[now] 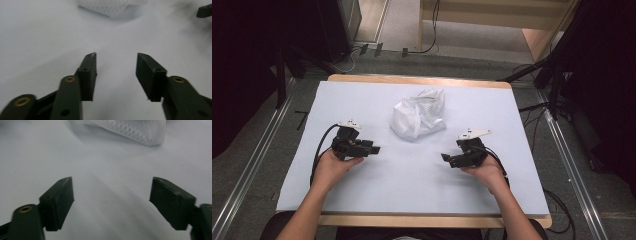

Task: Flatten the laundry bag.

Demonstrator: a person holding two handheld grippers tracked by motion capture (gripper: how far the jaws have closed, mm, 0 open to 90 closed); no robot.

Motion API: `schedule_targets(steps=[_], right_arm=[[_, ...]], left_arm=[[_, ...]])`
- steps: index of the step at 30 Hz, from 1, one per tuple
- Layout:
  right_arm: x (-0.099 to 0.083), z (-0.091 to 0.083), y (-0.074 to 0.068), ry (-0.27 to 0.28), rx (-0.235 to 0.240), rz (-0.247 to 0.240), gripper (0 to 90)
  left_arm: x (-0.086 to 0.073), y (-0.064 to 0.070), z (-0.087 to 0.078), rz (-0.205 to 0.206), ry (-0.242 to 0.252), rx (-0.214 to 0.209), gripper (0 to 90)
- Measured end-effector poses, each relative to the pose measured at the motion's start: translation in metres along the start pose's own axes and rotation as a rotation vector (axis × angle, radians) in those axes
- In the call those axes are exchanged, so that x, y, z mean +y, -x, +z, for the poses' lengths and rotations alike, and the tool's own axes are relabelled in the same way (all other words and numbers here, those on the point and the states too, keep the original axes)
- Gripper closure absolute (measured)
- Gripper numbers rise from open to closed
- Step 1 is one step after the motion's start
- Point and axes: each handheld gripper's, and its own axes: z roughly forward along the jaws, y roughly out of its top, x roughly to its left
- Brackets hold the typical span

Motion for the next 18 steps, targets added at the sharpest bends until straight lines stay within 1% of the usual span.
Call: schedule_targets(steps=[1, 2, 3, 4, 5, 6, 9, 10, 13, 15, 18], right_arm=[[0.0005, 0.0005, -0.0007, 0.0, -0.002, -0.006, 29.0], [0.0008, 0.0009, -0.0009, -0.001, 0.006, -0.007, 34.7], [0.0012, 0.0014, -0.001, -0.017, 0.028, -0.009, 41.8], [0.0014, 0.0018, -0.0013, -0.031, 0.038, -0.007, 43.4], [0.0018, 0.0021, -0.0016, -0.043, 0.048, -0.001, 44.7], [0.0022, 0.0022, -0.0017, -0.048, 0.06, 0.009, 46.4], [0.0028, 0.0, -0.0013, -0.04, 0.059, 0.025, 48.3], [0.003, -0.0013, -0.0009, -0.042, 0.069, 0.049, 49.5], [0.0027, -0.0029, 0.0006, -0.047, 0.064, 0.077, 49.3], [0.0024, -0.0038, 0.0014, -0.045, 0.059, 0.076, 48.3], [0.0017, -0.0052, 0.0018, -0.041, 0.06, 0.082, 46.8]], left_arm=[[0.0, -0.0012, 0.0011, -0.013, -0.012, 0.005, 43.8], [-0.0004, -0.0032, 0.0025, -0.014, -0.032, -0.018, 43.4], [-0.0007, -0.0034, 0.0034, -0.008, -0.035, -0.03, 44.4], [-0.0008, -0.0031, 0.0039, 0.009, -0.034, -0.031, 43.6], [-0.0004, -0.0018, 0.0036, 0.026, -0.028, -0.022, 42.9], [0.0002, -0.0009, 0.0029, 0.034, -0.022, -0.02, 42.6], [0.0018, 0.0009, 0.0041, 0.044, -0.013, -0.026, 39.1], [0.0021, 0.0015, 0.005, 0.049, -0.021, -0.019, 38.6], [0.0026, 0.0011, 0.0077, 0.041, -0.025, -0.027, 37.1], [0.003, 0.0004, 0.0084, 0.035, -0.019, -0.036, 36.7], [0.004, 0.0011, 0.0085, 0.041, -0.014, -0.036, 36.6]])
